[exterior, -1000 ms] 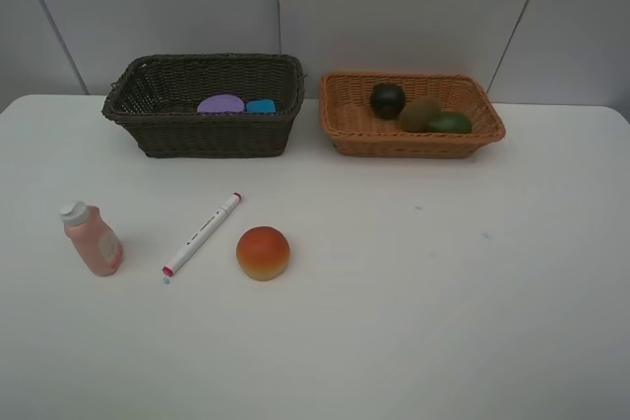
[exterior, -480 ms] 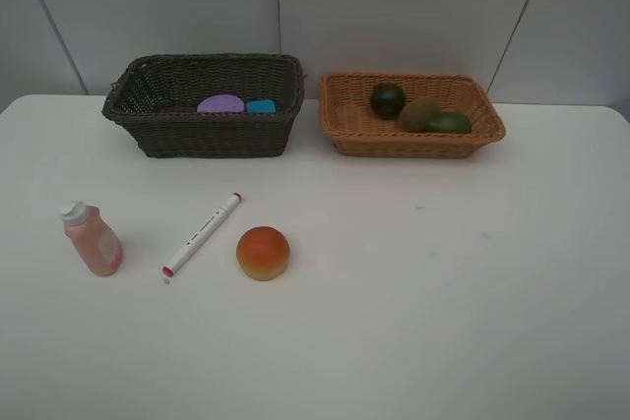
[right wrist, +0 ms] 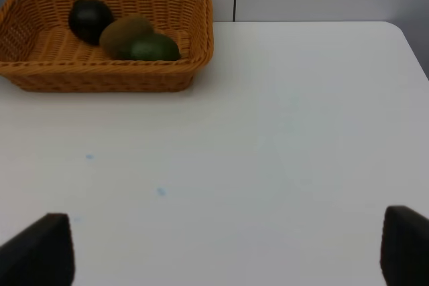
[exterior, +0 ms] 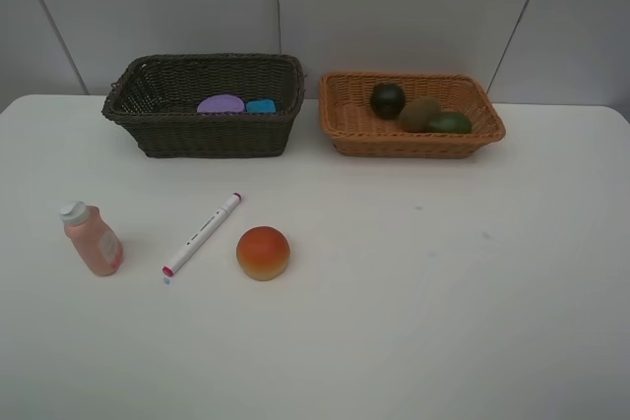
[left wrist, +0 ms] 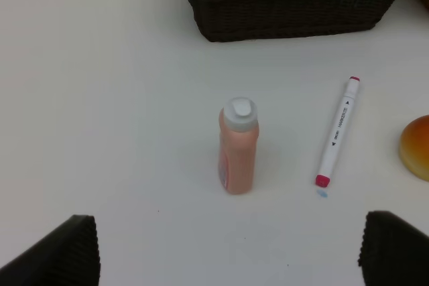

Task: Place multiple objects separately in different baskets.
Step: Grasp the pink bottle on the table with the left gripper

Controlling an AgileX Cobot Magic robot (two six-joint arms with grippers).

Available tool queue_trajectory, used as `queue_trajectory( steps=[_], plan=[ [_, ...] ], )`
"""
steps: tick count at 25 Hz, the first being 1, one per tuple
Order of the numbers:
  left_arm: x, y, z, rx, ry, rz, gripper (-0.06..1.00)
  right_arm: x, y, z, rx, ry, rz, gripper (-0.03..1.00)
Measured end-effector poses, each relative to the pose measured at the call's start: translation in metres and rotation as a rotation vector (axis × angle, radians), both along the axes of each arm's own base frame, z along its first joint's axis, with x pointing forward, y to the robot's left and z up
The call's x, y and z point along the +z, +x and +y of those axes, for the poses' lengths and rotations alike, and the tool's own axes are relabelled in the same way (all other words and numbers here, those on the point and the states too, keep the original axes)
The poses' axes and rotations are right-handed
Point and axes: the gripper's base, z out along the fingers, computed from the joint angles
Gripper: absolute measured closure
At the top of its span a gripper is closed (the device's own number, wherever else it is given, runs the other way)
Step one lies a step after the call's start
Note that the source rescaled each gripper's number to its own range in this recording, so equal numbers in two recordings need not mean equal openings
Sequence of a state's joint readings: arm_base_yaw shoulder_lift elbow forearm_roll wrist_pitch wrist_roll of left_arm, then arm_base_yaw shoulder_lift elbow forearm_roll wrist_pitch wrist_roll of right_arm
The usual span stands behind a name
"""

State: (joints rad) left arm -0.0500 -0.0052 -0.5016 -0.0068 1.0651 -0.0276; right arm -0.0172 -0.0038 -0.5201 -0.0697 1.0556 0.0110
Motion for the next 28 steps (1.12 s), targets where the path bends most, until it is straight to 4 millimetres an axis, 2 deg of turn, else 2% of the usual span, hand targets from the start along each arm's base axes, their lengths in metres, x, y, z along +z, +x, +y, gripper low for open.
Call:
queue_trajectory(
  steps=[19, 22, 28],
  plan=[
    [0.000, 0.000, 0.000, -0.003, 0.006, 0.003, -0.06, 0.000, 0.000, 0.000, 0.000, 0.000, 0.000, -0.03],
    [0.003, 0.007, 0.000, -0.004, 0.008, 0.045, -0.06, 0.000, 0.000, 0.000, 0.000, 0.000, 0.000, -0.03],
    [0.031, 0.033, -0.002, -0.006, 0.009, 0.133, -0.06, 0.000, 0.000, 0.000, 0.000, 0.000, 0.000, -0.03]
  ],
)
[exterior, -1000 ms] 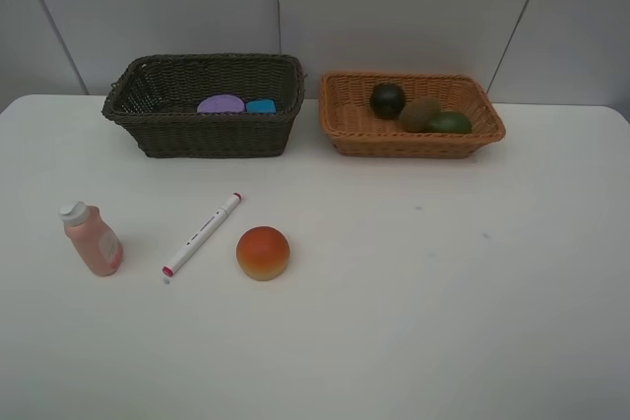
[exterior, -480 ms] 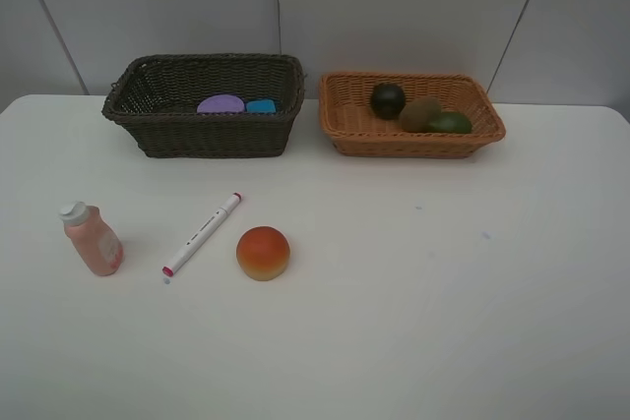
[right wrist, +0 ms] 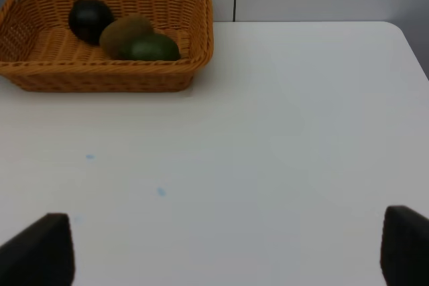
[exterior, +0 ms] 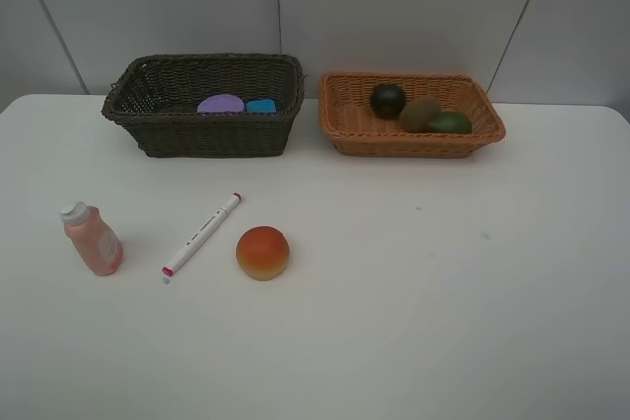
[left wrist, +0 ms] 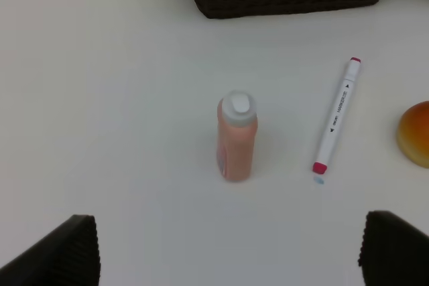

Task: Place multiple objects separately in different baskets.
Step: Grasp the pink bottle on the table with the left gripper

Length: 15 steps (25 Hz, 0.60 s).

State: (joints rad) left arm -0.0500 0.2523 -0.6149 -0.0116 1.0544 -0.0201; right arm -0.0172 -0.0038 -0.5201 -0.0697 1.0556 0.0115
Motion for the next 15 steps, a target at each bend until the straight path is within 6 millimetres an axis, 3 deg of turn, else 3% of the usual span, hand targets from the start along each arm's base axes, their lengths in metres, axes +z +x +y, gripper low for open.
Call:
queue_trajectory(
  steps=[6, 15],
  plan=[
    [0.017, 0.038, -0.002, 0.000, 0.006, 0.127, -0.06, 0.000, 0.000, 0.000, 0.000, 0.000, 0.000, -0.03],
    [0.010, 0.108, -0.005, 0.016, 0.000, 0.324, -0.06, 0.000, 0.000, 0.000, 0.000, 0.000, 0.000, -0.03]
  ],
)
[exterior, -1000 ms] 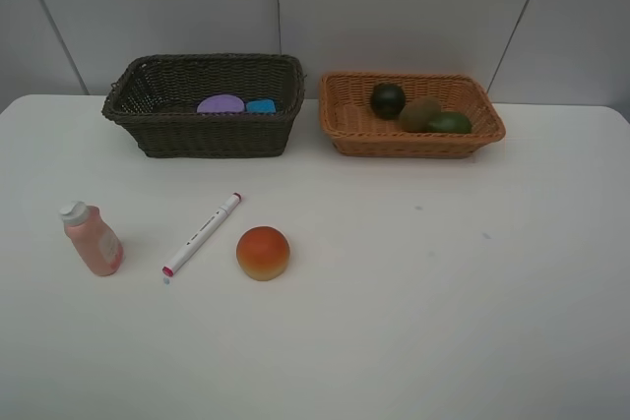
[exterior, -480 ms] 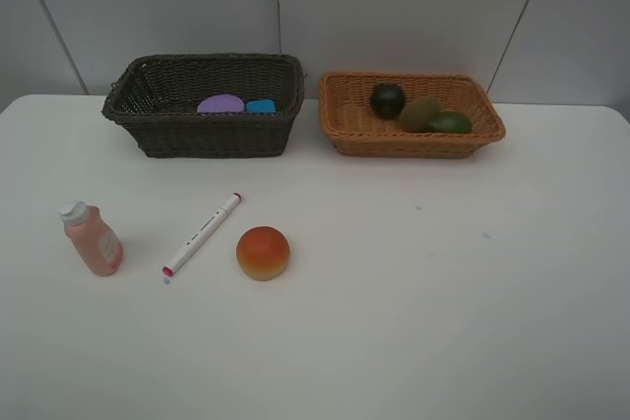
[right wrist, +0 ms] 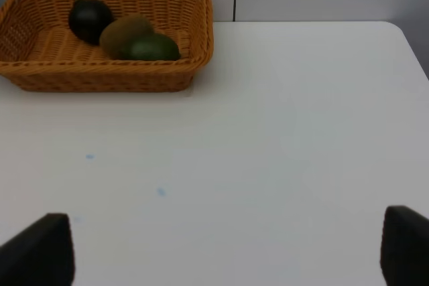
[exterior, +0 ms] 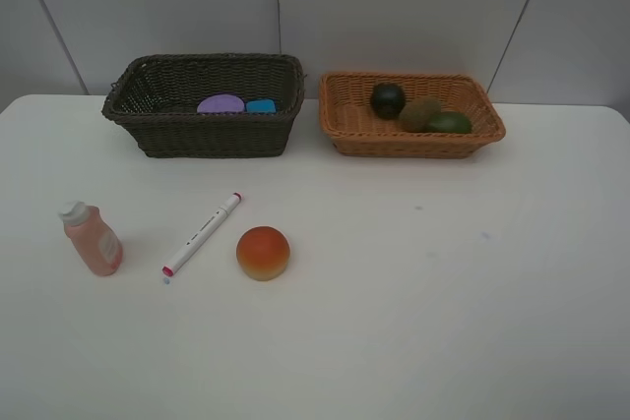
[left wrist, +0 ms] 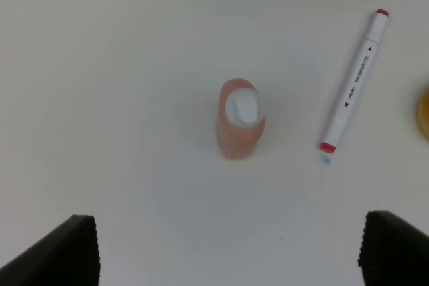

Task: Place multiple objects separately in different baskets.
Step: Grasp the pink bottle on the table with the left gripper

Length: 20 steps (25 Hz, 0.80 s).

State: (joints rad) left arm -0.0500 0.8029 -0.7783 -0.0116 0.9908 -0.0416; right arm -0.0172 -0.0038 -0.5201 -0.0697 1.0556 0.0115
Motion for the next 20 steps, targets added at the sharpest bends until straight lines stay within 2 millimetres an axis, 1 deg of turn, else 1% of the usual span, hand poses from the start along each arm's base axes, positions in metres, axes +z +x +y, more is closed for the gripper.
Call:
queue_trajectory(
  steps=[5, 11, 15, 20],
  plan=[
    [-0.015, 0.033, -0.002, 0.000, 0.002, 0.093, -0.06, 0.000, 0.000, 0.000, 0.000, 0.000, 0.000, -0.03],
    [-0.042, 0.067, -0.005, 0.005, -0.014, 0.180, -0.06, 0.000, 0.000, 0.000, 0.000, 0.000, 0.000, -0.03],
    [-0.060, 0.084, -0.006, 0.009, -0.020, 0.242, -0.06, 0.000, 0.000, 0.000, 0.000, 0.000, 0.000, -0.03],
    [-0.081, 0.098, -0.007, 0.013, -0.024, 0.304, -0.06, 0.000, 0.000, 0.000, 0.000, 0.000, 0.000, -0.03]
  ],
)
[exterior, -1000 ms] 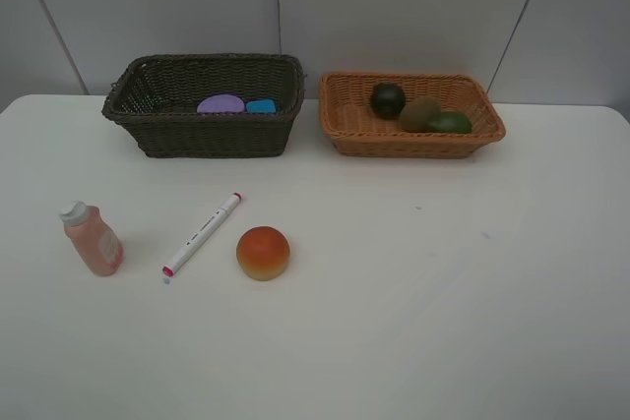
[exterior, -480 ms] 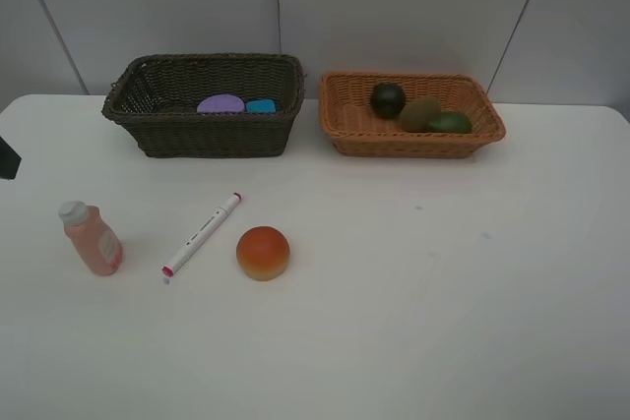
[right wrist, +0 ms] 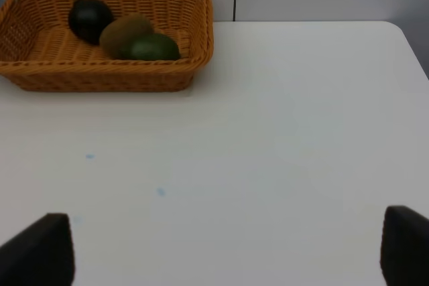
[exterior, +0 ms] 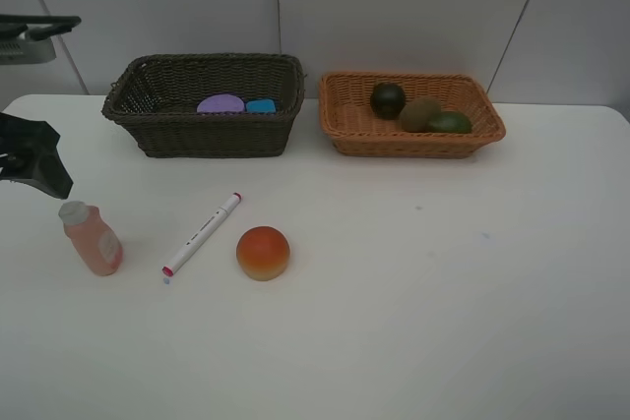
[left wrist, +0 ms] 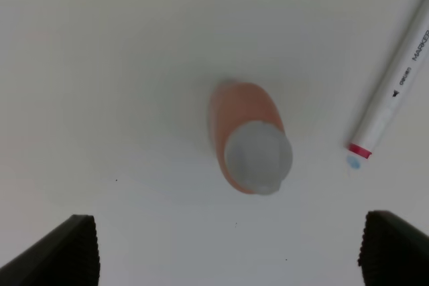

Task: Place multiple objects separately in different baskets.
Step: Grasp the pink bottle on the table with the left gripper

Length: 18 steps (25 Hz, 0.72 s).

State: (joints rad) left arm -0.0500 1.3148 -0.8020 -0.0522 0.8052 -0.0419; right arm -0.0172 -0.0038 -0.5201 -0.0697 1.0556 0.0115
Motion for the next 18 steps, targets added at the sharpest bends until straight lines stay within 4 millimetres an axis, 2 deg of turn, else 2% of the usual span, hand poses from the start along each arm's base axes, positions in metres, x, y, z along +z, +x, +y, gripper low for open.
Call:
queue_trajectory(
  steps=[8, 14, 18],
  plan=[
    [-0.030, 0.019, -0.002, 0.007, -0.006, 0.058, -0.06, 0.000, 0.000, 0.000, 0.000, 0.000, 0.000, -0.03],
    [-0.050, 0.031, -0.016, -0.037, -0.003, 0.065, -0.06, 0.000, 0.000, 0.000, 0.000, 0.000, 0.000, -0.03],
    [-0.064, 0.036, -0.018, -0.040, -0.001, 0.099, -0.06, 0.000, 0.000, 0.000, 0.000, 0.000, 0.000, -0.03]
  ],
)
